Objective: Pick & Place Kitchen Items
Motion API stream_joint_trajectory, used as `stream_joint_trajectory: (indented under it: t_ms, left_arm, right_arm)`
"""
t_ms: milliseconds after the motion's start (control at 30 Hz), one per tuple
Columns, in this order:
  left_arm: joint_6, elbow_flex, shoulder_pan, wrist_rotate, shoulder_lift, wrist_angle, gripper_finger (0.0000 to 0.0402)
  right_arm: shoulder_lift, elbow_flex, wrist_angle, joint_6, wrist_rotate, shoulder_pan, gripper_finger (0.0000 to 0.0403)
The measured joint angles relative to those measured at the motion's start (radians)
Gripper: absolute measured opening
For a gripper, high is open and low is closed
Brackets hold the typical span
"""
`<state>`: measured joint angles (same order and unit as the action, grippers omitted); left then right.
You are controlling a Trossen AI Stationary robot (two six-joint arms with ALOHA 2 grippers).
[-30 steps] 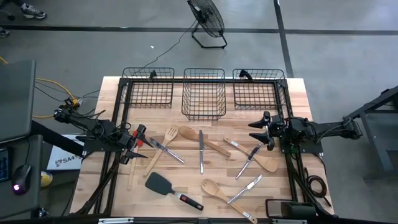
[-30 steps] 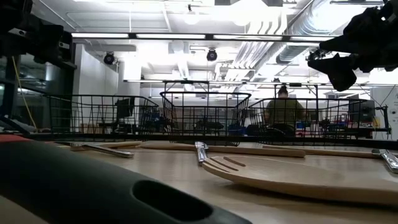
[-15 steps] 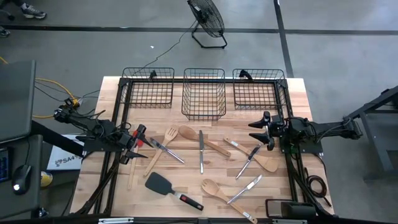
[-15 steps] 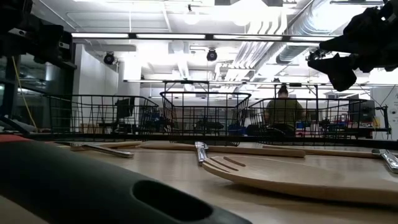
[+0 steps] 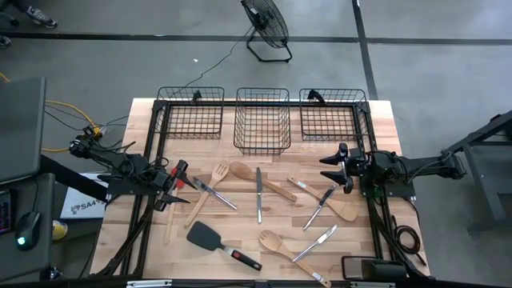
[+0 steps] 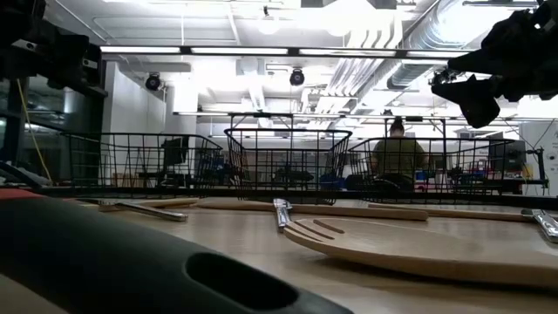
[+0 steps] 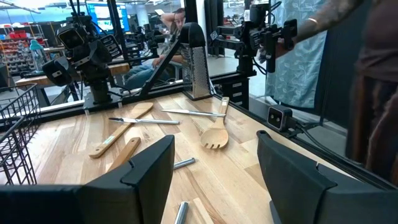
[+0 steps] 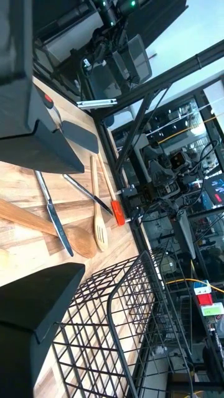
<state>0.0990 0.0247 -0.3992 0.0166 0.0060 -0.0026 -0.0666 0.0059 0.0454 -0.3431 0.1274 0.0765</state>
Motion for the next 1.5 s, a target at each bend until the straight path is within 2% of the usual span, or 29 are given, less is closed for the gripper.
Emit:
stream_joint_trajectory:
  t_ms: [333,800,1100,1300,1500]
  left_arm:
    - [0.000,0.000,0.000,0.000,0.000,0.000,0.0227]
    - [0.000,0.000,0.000,0.000,0.000,0.000,0.0227]
    - [0.000,0.000,0.000,0.000,0.000,0.000,0.0227]
    - [0.000,0.000,0.000,0.000,0.000,0.000,0.0227]
    - [0.000,0.000,0.000,0.000,0.000,0.000,0.0227]
  right_arm:
    - [0.000,0.000,0.008,-0.012,-0.004,0.000,0.0239]
    - [0.000,0.000,0.048,-0.279,-0.030,0.000,0.0239]
    - [-0.007,0.051,0.032,-0.411,-0.191,0.000,0.0239]
    - [-0.049,0.165,-0.148,-0.394,-0.240,0.000,0.0239]
    - [-0.163,0.274,-0.337,-0.387,-0.272,0.000,0.0239]
